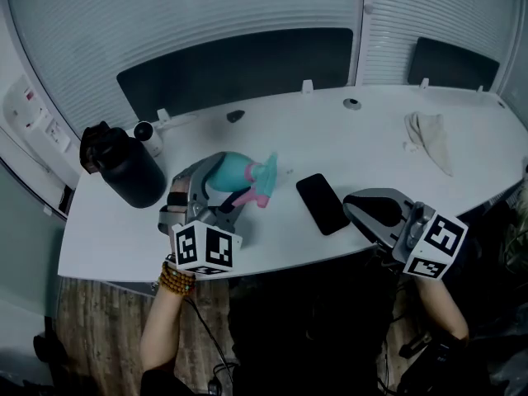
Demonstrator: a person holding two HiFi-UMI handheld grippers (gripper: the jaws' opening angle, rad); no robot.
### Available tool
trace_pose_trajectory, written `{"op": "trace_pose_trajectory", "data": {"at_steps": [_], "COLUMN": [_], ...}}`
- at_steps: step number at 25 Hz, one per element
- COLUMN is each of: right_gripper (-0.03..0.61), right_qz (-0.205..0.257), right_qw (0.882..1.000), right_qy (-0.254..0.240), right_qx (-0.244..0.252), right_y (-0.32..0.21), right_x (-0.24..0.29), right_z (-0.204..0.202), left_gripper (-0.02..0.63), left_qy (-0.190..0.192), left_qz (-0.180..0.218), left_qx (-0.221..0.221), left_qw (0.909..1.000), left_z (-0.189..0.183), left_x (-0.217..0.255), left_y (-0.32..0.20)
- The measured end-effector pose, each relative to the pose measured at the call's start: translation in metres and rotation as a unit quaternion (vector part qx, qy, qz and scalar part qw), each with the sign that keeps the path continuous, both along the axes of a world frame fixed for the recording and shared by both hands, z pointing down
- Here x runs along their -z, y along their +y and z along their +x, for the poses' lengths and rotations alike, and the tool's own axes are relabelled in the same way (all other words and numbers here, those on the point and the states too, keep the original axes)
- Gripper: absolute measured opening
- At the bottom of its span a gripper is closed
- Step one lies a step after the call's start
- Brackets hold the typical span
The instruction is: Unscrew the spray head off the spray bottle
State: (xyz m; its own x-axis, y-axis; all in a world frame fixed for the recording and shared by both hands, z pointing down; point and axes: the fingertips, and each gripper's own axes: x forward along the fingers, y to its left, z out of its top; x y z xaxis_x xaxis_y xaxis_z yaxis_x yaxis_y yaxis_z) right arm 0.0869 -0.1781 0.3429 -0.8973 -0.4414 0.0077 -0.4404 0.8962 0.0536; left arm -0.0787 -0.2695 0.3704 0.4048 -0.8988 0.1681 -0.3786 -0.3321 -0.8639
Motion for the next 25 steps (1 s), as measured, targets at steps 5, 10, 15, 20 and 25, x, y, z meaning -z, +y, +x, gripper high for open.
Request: {"op": "trace_pose_trajectory", "data": {"at_steps": [5,10,15,20,25], "right_gripper": [0.019,0.181,0.181,0.117,0.116], "right_qz": [-0.152,-0.349,-0.386,-0.367,-0.319], "right_qw": [0.974,0.875,0.853,0.876,0.914], "right_qy": [-0.137,-0.254,-0.247,-0.216,-0.147], "right_qx": [0.101,0.221,0.25,0.228,0.205], "right_y": [0.006,0.014,0.028,0.028,0.03], "right_x": [0.012,0.012,0.012,0.005,-0.002], "right_z": [-0.027,-0.061,-0.1,-0.117,-0.12], "left_gripper": [0.353,0.353,0.353,0.35,0.347], "left_qy": [-0.23,-0.301,-0.35,-0.356,-0.365], "left_qz": [0.188,0.261,0.311,0.294,0.259], "left_qx": [0.035,0.052,0.046,0.042,0.032], "left_qw": [0.9541,0.916,0.8822,0.8859,0.8937], "left_z": [0.003,-0.006,0.002,-0.002,-0.007], "left_x": [0.029,0.047,0.056,0.053,0.047], "left_y": [0.03,0.05,0.071,0.072,0.078]}}
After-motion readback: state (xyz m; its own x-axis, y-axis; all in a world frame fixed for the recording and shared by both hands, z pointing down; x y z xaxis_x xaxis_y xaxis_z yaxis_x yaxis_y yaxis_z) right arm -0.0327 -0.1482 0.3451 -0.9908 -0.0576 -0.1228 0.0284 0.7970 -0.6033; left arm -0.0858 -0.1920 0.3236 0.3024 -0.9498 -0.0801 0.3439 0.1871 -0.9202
